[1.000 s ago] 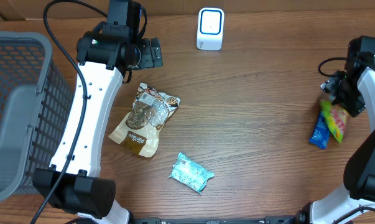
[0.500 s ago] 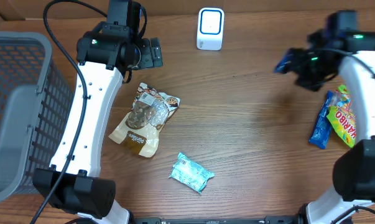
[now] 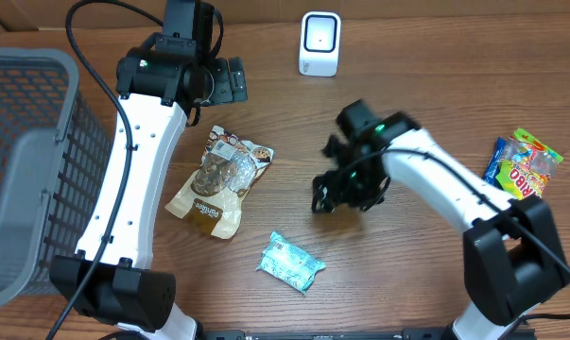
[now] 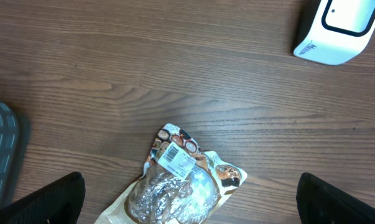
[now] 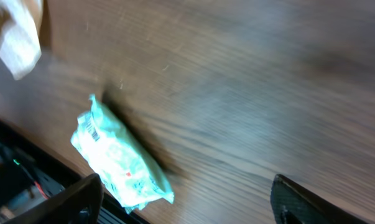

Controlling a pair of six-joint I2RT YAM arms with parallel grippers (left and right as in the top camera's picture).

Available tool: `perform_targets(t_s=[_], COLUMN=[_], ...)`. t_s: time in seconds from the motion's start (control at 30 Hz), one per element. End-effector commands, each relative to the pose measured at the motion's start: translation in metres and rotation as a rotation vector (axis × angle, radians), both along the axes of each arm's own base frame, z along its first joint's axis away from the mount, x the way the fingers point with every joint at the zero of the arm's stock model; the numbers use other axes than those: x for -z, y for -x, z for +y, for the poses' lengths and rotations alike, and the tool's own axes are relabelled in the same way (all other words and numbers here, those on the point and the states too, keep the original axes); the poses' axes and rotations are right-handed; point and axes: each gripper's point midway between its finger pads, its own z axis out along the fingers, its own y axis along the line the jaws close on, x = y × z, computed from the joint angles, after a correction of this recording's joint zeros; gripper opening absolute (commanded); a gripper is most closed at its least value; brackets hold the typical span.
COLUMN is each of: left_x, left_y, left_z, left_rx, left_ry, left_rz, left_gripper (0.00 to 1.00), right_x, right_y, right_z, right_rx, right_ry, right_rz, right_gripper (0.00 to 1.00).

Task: Scan the item barcode
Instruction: 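Move the right gripper down to the light-blue mint pack and grasp it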

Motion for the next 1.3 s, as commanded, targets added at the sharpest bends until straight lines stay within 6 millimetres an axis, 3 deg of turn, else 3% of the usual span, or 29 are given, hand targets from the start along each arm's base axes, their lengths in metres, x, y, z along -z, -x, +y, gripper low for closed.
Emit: perform_targets(t_s=[0.0, 0.27, 0.4, 0.47, 0.57, 0.63, 0.83, 0.9, 1.0, 1.07, 1.17, 1.27], left_x=[-0.012, -0.012, -0.012, -0.012, -0.012, -0.012, -0.012, -0.012, -0.012, -0.012, -0.012, -0.012], left_y=[0.000, 0.000, 0.000, 0.000, 0.000, 0.000, 0.000, 0.000, 0.000, 0.000, 0.000, 0.000], left_z=[0.003, 0.003, 0.003, 0.003, 0.003, 0.003, 0.003, 0.003, 0.003, 0.003, 0.003, 0.003], left_rx=[0.012, 0.012, 0.012, 0.012, 0.012, 0.012, 0.012, 0.012, 0.012, 0.012, 0.012, 0.012], left_ry=[-0.011, -0.011, -0.011, -0.011, -0.011, -0.011, -0.011, -0.011, -0.011, -0.011, -0.011, -0.011], left_rz=[-0.030, -0.031, -0.030, -0.030, -0.031, -0.030, -0.030, -0.030, -0.030, -0.031, -0.030, -0.030], left_gripper=[1.00, 1.00, 1.00, 1.00, 1.00, 1.00, 1.00, 1.00, 1.00, 1.00, 1.00, 1.00], right_x=[0.006, 0.023, 0.030, 0.034, 0.035, 0.035, 0.036, 0.041, 0.047, 0.051, 0.058, 0.061], right_y=[0.022, 0.067, 0.091, 0.097, 0.100, 0.103, 0.117, 0.117, 0.112, 0.109, 0.106, 0.104], right_z=[0.022, 0.051, 0.056, 0.055, 0.053, 0.054, 0.058, 0.055, 0.050, 0.049, 0.046, 0.045], right_rx=[-0.028, -0.013, -0.035, -0.022, -0.007, -0.013, -0.053, -0.020, 0.030, 0.067, 0.114, 0.134], right_ry=[-0.024, -0.090, -0.130, -0.118, -0.104, -0.103, -0.086, -0.030, 0.022, 0.051, 0.090, 0.110], right_rz=[0.020, 0.145, 0.216, 0.235, 0.253, 0.259, 0.269, 0.259, 0.245, 0.241, 0.246, 0.245], right_gripper=[0.93, 0.92, 0.85, 0.74, 0.49, 0.41, 0.42, 0.63, 0.65, 0.61, 0.43, 0.31])
